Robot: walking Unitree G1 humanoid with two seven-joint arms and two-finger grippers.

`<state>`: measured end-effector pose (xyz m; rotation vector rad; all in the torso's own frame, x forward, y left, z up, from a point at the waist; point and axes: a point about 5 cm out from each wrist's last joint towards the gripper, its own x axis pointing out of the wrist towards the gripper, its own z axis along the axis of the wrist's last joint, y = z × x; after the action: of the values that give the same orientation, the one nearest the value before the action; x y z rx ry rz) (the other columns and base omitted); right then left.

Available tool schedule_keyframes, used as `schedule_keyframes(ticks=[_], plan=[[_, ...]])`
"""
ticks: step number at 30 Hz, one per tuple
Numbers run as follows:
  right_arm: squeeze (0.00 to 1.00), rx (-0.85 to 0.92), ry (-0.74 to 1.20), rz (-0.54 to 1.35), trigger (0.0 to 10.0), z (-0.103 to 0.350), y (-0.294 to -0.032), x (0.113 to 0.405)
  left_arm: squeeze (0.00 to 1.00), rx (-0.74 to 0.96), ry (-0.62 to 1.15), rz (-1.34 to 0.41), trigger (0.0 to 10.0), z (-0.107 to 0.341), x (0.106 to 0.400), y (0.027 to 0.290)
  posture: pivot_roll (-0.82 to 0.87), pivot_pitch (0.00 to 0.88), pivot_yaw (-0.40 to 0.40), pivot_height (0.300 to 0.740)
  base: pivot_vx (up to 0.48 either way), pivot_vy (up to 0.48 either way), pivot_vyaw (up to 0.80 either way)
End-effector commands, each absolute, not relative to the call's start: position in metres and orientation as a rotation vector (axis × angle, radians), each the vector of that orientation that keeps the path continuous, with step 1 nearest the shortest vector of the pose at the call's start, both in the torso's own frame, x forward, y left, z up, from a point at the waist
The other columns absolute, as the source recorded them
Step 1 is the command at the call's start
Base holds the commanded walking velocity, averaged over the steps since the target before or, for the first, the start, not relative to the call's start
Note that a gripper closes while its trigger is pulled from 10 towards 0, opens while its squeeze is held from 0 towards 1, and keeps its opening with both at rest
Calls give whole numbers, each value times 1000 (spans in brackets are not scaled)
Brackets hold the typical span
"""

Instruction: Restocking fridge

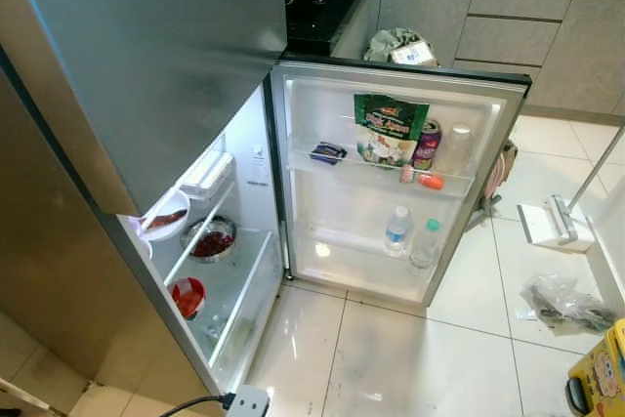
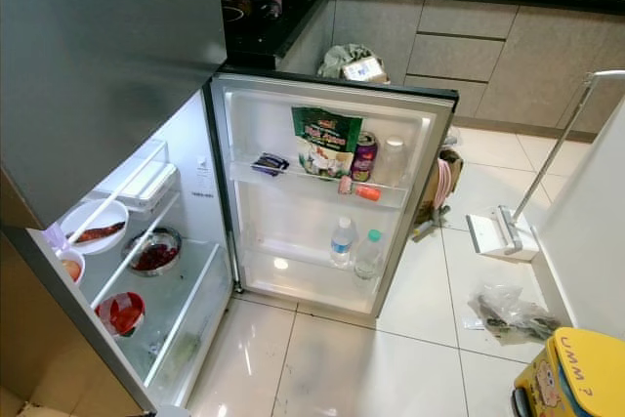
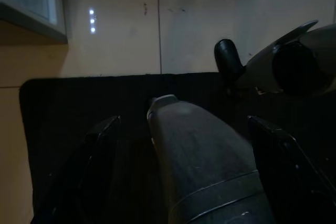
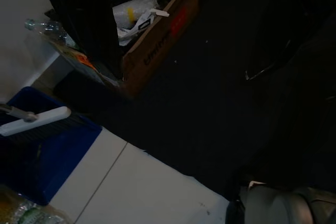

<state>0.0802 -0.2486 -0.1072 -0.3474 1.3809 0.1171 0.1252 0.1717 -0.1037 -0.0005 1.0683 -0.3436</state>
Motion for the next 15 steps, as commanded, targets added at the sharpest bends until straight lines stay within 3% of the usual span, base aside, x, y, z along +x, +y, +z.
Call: schedule_keyframes(ticks=[1,2,15], plan=[[741,-347,1378,103,10000,-107,-250,81,0,3,1109,-348,10000,-107,117,170,-31,0,-44,740,0,0,0],[16,-338,1377,93,10000,-107,-250,82,0,1,1109,-345,10000,-107,117,171,-38,0,-46,740,0,0,0],[0,-350,1378,53,10000,-106,-255,78,0,-10,1119,-265,10000,-107,116,180,-20,0,-19,740,0,0,0]])
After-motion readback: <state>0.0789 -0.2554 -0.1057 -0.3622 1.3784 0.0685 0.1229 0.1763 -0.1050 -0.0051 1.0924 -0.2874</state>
